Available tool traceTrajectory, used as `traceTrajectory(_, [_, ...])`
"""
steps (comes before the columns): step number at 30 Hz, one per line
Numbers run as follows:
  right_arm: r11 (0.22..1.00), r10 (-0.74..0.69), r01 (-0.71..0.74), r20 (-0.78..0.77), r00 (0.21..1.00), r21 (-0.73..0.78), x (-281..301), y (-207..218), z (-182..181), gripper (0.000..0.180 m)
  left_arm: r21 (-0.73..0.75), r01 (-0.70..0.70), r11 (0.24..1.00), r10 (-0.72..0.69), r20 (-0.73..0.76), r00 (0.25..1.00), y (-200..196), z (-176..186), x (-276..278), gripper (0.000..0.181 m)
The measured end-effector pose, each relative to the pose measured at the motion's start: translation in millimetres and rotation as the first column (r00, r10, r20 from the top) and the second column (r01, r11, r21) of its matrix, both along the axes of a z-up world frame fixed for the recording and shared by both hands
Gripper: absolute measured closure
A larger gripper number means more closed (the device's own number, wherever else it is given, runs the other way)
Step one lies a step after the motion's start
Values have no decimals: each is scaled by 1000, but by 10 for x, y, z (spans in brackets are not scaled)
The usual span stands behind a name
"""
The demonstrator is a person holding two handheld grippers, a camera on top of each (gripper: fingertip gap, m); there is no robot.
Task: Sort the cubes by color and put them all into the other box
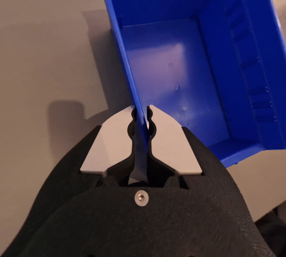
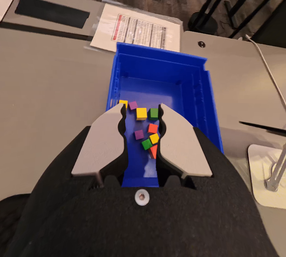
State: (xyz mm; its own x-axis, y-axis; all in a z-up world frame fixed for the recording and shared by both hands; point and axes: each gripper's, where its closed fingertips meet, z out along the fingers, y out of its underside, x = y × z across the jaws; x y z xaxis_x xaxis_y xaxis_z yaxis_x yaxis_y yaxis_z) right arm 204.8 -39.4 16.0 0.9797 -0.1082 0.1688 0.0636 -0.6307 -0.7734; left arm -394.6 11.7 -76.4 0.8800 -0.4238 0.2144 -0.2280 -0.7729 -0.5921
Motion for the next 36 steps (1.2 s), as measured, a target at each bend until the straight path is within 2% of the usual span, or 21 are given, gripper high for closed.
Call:
traceTrajectory(2, [999,-42,43,-39,998,26,181,-40,80,141,-14,20,1000,-19,60,998,-64,1,189,164])
traceTrajectory(5, [992,-111,107,-52,992,-65,616,-6,2,137,-38,50,998,-42,178,983,-132,59,392,154])
traceTrajectory(10, [956,-208,191,-55,977,-223,1340,-8,-271,136,132,-84,988,14,463,886,-89,495,208,157])
traceTrajectory(12, [940,-214,188,-62,975,-286,1509,-47,-431,135,178,-134,975,20,529,848,-127,668,47,157])
traceTrajectory(15, [911,-251,195,-114,961,-363,1668,-87,-708,126,271,-197,942,35,505,863,-196,811,-190,158])
traceTrajectory(19, [898,-274,173,-208,939,-404,1683,-41,-1021,126,374,-242,895,105,350,931,-255,836,-464,158])
traceTrajectory(24, [828,-346,198,-199,917,-525,1697,-65,-1305,126,481,-304,822,225,217,950,-220,881,-818,158])
traceTrajectory(26, [829,-352,193,-221,910,-526,1660,-28,-1321,143,493,-313,812,238,211,948,-221,891,-863,158])
traceTrajectory(29, [822,-347,163,-252,904,-546,1584,4,-1364,158,487,-328,809,250,220,943,-216,878,-891,159])
traceTrajectory(31, [822,-347,162,-256,902,-546,1579,9,-1363,160,480,-331,812,250,227,941,-210,862,-888,161])
traceTrajectory(34, [839,-359,117,-379,853,-531,1504,29,-1353,171,475,-336,814,249,236,939,-206,846,-881,163])
traceTrajectory(36, [839,-370,111,-409,834,-532,1495,3,-1351,171,465,-326,823,233,246,941,-218,836,-848,164])
